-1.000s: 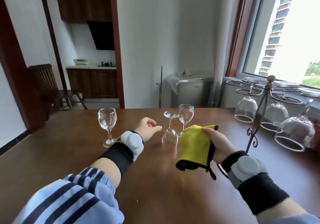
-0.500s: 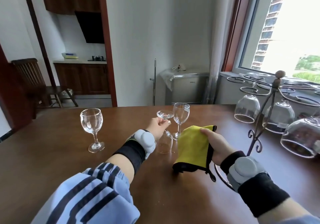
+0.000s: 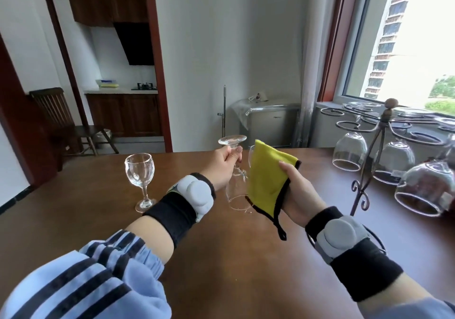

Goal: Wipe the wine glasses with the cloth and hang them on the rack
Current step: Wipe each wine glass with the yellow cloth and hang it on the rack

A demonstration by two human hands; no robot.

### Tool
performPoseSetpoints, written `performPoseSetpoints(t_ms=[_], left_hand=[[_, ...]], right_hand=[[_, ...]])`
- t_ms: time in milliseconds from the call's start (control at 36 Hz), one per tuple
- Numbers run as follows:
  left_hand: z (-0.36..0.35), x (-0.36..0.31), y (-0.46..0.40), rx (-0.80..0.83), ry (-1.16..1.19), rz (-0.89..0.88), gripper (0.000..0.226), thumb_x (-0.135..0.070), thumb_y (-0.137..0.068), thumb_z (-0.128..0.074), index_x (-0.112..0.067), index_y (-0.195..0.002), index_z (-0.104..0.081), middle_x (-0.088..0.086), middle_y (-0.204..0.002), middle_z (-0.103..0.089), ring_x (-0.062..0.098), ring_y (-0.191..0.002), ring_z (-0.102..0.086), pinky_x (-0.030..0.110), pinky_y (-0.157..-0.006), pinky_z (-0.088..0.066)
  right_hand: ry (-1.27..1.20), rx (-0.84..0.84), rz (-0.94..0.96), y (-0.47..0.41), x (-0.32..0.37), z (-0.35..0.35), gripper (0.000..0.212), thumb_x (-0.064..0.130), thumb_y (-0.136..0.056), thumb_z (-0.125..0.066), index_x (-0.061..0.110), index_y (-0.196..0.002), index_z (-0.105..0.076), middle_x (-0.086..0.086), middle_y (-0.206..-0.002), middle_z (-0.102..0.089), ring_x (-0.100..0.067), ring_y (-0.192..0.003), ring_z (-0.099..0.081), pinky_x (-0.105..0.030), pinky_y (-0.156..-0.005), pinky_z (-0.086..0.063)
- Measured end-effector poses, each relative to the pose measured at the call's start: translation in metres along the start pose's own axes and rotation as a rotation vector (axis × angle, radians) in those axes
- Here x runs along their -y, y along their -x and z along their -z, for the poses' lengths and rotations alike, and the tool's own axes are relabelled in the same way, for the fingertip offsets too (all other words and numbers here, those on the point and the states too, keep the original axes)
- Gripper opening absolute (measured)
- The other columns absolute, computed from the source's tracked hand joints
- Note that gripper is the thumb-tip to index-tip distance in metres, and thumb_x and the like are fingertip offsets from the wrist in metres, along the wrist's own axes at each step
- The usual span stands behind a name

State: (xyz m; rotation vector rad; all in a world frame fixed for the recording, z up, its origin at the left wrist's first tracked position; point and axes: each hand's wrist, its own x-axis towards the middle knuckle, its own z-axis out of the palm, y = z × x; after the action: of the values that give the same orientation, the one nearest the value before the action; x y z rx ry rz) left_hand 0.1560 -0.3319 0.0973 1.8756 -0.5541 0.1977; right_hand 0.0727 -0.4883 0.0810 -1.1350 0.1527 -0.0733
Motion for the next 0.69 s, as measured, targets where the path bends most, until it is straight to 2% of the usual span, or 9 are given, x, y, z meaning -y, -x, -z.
performPoseSetpoints(t_ms=[111,194,250,306,389,500,556,611,695], left_hand=[[0.009,-0.024,0.011,-0.035,0.030,-0.021,0.035,-0.030,-0.101,-0.042,-0.017,-0.069,-0.045,0.001,-0.062,-0.039,0.010,-0.055,-0.039,0.013,-0.049,-0.032],[0.017,-0.035,0.019,-0.043,0.051,-0.001,0.032,-0.036,-0.101,-0.041,-0.018,-0.076,-0.048,0.004,-0.074,-0.045,0.013,-0.068,-0.043,0.014,-0.059,-0.036],[0.023,-0.041,0.027,-0.039,0.083,0.020,0.032,-0.040,-0.100,-0.040,-0.018,-0.079,-0.049,0.006,-0.080,-0.046,0.016,-0.075,-0.045,0.021,-0.067,-0.038],[0.026,-0.045,0.032,-0.036,0.138,0.036,0.035,-0.042,-0.100,-0.040,-0.018,-0.075,-0.047,0.007,-0.079,-0.045,0.018,-0.077,-0.044,0.028,-0.073,-0.039],[0.025,-0.052,0.040,-0.069,0.253,0.066,0.037,-0.044,-0.098,-0.042,-0.020,-0.071,-0.047,0.001,-0.073,-0.048,0.019,-0.076,-0.047,0.034,-0.079,-0.043],[0.024,-0.064,0.050,-0.090,0.319,0.055,0.037,-0.049,-0.094,-0.047,-0.021,-0.070,-0.050,0.009,-0.076,-0.049,0.022,-0.077,-0.048,0.044,-0.084,-0.049],[0.023,-0.068,0.052,-0.100,0.343,0.046,0.038,-0.053,-0.090,-0.049,-0.022,-0.070,-0.052,0.009,-0.071,-0.047,0.023,-0.073,-0.047,0.044,-0.079,-0.049],[0.023,-0.072,0.053,-0.118,0.390,0.040,0.035,-0.047,-0.093,-0.049,-0.019,-0.071,-0.053,-0.004,-0.055,-0.045,0.018,-0.059,-0.046,0.030,-0.064,-0.047],[0.025,-0.075,0.054,-0.146,0.343,-0.014,0.033,-0.038,-0.098,-0.047,-0.017,-0.073,-0.052,-0.014,-0.040,-0.038,0.004,-0.042,-0.035,0.021,-0.049,-0.037]], right_hand=[[0.179,0.138,0.047,0.013,-0.003,-0.020,0.054,0.056,-0.096,-0.040,0.016,-0.126,-0.061,-0.011,-0.115,-0.071,-0.026,-0.108,-0.066,-0.048,-0.100,-0.049],[0.267,0.263,0.019,0.022,0.001,-0.026,0.087,0.078,-0.075,-0.027,0.015,-0.119,-0.068,-0.009,-0.108,-0.074,-0.021,-0.096,-0.069,-0.038,-0.086,-0.051],[0.255,0.296,0.018,0.025,0.003,-0.027,0.092,0.083,-0.073,-0.023,0.018,-0.122,-0.067,-0.008,-0.119,-0.071,-0.024,-0.112,-0.065,-0.044,-0.099,-0.047],[0.206,0.286,0.030,0.025,0.002,-0.029,0.084,0.078,-0.078,-0.031,0.019,-0.127,-0.064,-0.007,-0.126,-0.067,-0.026,-0.122,-0.059,-0.048,-0.108,-0.041],[0.095,0.314,0.036,0.028,0.000,-0.036,0.069,0.060,-0.080,-0.052,0.014,-0.132,-0.060,-0.011,-0.129,-0.065,-0.028,-0.121,-0.060,-0.050,-0.109,-0.040],[-0.017,0.370,0.006,0.037,-0.003,-0.046,0.079,0.051,-0.067,-0.078,0.005,-0.130,-0.061,-0.021,-0.134,-0.058,-0.037,-0.120,-0.057,-0.054,-0.110,-0.039],[-0.117,0.406,-0.011,0.039,-0.006,-0.048,0.069,0.047,-0.072,-0.074,0.004,-0.124,-0.065,-0.021,-0.128,-0.061,-0.036,-0.113,-0.060,-0.051,-0.105,-0.045],[-0.229,0.426,-0.007,0.045,-0.009,-0.053,0.047,0.043,-0.079,-0.064,0.008,-0.108,-0.072,-0.015,-0.109,-0.070,-0.028,-0.093,-0.069,-0.041,-0.084,-0.059],[-0.358,0.419,-0.010,0.048,-0.014,-0.056,0.037,0.038,-0.092,-0.051,0.009,-0.095,-0.073,-0.012,-0.092,-0.072,-0.027,-0.080,-0.071,-0.036,-0.070,-0.059]])
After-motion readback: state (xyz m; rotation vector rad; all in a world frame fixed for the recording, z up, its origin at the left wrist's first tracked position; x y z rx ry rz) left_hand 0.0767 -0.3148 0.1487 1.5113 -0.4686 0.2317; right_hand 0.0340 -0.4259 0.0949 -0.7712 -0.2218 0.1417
